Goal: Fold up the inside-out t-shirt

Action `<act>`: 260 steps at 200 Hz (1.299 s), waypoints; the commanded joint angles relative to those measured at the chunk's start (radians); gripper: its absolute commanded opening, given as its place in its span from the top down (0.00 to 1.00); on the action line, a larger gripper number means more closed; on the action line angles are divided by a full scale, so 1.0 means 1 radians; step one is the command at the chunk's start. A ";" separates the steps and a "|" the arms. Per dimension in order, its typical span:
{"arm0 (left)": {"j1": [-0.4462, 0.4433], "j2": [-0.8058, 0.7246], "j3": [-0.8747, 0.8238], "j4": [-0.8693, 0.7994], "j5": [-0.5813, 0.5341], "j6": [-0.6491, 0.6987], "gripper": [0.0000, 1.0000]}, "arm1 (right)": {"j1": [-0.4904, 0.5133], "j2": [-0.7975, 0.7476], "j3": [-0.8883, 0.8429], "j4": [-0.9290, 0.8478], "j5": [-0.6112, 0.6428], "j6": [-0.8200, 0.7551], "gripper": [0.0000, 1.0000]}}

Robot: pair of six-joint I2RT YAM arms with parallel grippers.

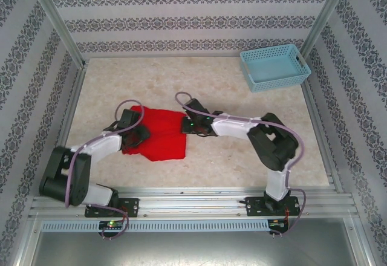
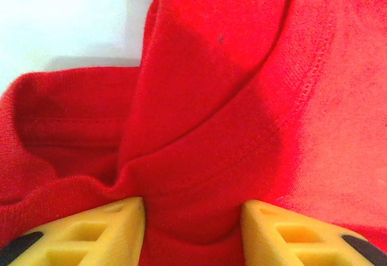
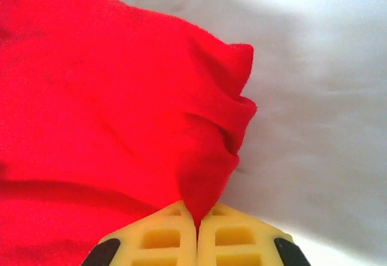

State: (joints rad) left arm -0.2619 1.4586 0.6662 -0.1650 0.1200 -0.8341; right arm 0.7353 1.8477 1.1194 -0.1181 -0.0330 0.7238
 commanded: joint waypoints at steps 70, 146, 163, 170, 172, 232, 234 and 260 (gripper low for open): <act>-0.151 0.207 0.404 -0.338 -0.197 0.176 0.44 | 0.067 -0.380 -0.324 -0.201 0.349 0.204 0.85; -0.171 -0.045 0.084 -0.052 0.050 -0.063 0.33 | -0.040 -0.403 -0.337 -0.159 0.242 0.069 0.50; -0.194 -0.046 0.059 0.042 0.083 -0.115 0.31 | -0.043 -0.410 -0.344 -0.141 0.235 0.043 0.44; -0.204 -0.041 0.047 0.085 0.091 -0.133 0.29 | -0.048 -0.410 -0.348 -0.122 0.220 0.025 0.42; -0.206 -0.039 0.044 0.097 0.094 -0.137 0.29 | -0.051 -0.408 -0.349 -0.116 0.214 0.021 0.41; -0.210 0.067 0.062 0.227 0.104 -0.155 0.42 | -0.063 -0.277 -0.335 -0.048 0.132 -0.013 0.43; -0.210 0.071 0.064 0.227 0.102 -0.151 0.43 | -0.061 -0.273 -0.333 -0.048 0.132 -0.012 0.43; -0.200 0.133 0.128 0.189 0.075 -0.093 0.56 | -0.018 -0.246 -0.328 -0.099 0.175 0.018 0.43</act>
State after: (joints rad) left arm -0.4629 1.5429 0.7261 -0.0040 0.2111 -0.9695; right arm 0.6792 1.5818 0.7788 -0.1833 0.1310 0.7326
